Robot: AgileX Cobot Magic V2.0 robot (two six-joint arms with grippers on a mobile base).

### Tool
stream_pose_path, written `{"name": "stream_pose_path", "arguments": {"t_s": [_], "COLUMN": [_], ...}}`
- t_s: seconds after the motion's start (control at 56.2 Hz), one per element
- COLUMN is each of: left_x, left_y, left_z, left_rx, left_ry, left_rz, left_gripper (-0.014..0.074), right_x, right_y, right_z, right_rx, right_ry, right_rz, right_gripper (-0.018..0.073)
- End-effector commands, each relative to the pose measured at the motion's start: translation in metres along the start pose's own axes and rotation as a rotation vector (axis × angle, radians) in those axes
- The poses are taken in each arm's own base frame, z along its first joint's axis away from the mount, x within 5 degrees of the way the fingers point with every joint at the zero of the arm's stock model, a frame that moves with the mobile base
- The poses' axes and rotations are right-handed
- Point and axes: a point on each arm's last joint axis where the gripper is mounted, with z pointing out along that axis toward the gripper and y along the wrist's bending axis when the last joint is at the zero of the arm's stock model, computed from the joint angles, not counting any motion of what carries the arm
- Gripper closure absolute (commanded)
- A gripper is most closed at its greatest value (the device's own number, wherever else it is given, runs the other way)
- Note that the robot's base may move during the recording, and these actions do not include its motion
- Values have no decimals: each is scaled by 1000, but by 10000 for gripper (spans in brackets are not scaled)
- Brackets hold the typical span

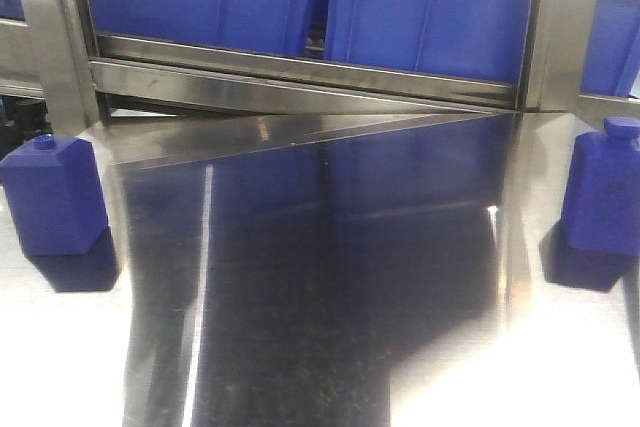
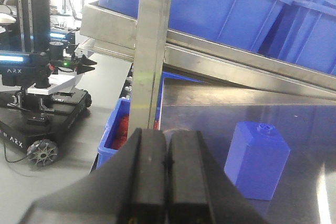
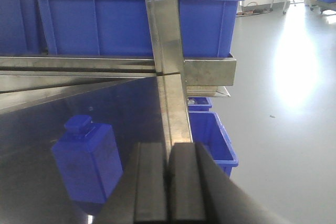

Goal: Pick and sort blue part to right shelf

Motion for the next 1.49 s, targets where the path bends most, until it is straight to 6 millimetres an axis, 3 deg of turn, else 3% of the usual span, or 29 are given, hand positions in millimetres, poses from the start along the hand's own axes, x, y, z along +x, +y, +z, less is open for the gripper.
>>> {"name": "stream_pose_path", "arguments": {"t_s": [0.0,0.267,0.623,0.747,0.979,1.174,1.317,1.477], "left_x": [4,2,-13,-39,-116,-161,-173,-175], "left_y": [1,1,0,-3,-17,-26,-31,-36], "left_z": [-1,-1,-3,-9,-18,6,36,68], "left_rx": [2,3,10,21,28,30,66,110], "left_ry": [-72,-87,-257,-343,-155,94,250,421], "left_rz": [-8,-8,-10,-10,26,65,135,93], "left_gripper": [472,472,472,472,468,444,310,132], "right_x": [-11,-11,-11,-11,-11,-11,-11,-11], "right_y": [2,2,2,2,2,2,2,2], "right_z": [-2,-2,-2,-2,-2,-2,-2,-2], "right_rx": [-16,-16,-16,-16,-16,-16,-16,-16], "right_ry": [-107,-107,-107,-107,-108,-107,-107,-107], "right_rz": [-20,-20,-20,-20,-20,-20,-20,-20], "right_gripper": [508,508,508,508,508,508,508,508]}}
